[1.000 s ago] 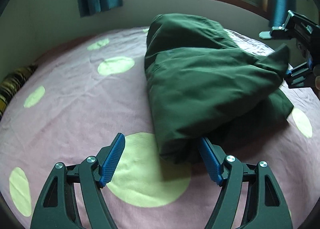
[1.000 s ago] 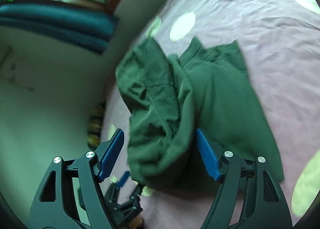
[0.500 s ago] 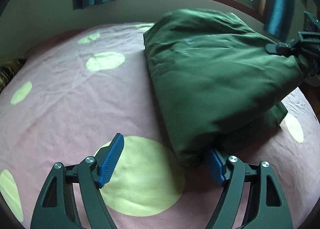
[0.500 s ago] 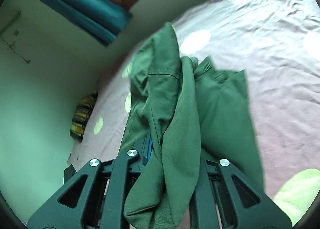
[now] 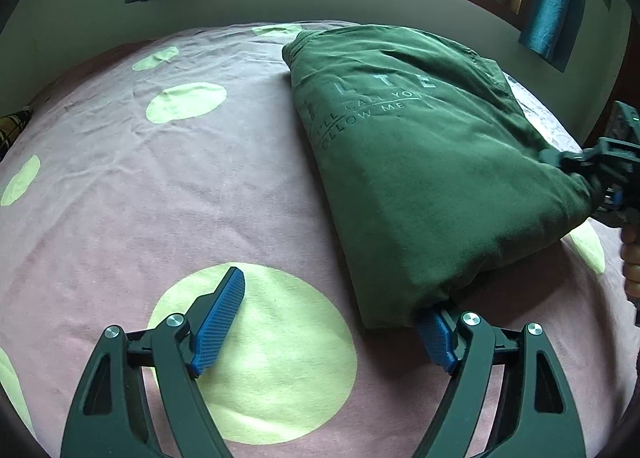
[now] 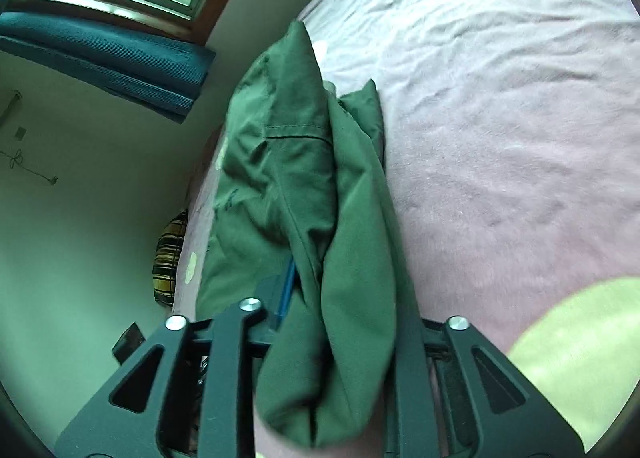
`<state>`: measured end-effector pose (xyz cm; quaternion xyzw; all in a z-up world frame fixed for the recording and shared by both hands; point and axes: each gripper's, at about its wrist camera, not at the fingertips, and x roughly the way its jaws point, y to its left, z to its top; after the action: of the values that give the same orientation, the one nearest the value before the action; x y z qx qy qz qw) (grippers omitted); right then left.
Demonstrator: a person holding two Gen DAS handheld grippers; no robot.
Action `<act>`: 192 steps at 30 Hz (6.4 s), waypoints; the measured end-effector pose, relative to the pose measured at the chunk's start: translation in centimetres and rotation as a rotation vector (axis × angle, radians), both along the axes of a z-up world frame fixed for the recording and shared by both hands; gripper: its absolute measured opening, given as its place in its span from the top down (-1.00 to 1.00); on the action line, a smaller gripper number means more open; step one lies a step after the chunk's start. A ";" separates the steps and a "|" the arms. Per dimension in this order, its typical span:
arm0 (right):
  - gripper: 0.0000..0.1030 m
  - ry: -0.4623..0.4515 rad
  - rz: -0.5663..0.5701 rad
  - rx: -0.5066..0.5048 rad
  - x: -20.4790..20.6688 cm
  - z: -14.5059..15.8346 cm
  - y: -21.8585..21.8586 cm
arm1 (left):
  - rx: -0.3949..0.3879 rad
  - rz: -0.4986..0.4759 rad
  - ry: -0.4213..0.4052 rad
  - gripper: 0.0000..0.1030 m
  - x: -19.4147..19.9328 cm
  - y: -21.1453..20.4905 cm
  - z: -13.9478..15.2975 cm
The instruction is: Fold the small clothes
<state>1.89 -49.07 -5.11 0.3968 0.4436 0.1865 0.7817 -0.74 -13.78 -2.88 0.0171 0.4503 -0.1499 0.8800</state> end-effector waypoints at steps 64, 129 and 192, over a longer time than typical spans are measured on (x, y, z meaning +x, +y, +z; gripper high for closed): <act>0.19 0.013 0.179 0.081 18.5 -4.1 -2.2 | -0.425 -0.032 0.215 -0.45 24.8 -0.3 -1.7; 0.29 -0.007 0.222 -0.019 2.3 -2.8 -0.6 | -0.477 -0.108 0.333 0.01 8.6 0.6 -1.2; -0.10 0.010 0.171 0.177 12.0 -5.1 -1.9 | -0.539 -0.140 0.322 -0.51 18.3 0.0 -1.4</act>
<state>13.88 -50.96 -10.23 0.4258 0.4614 0.2892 0.7226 17.52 -13.76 -4.23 -0.2096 0.5254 -0.3250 0.7579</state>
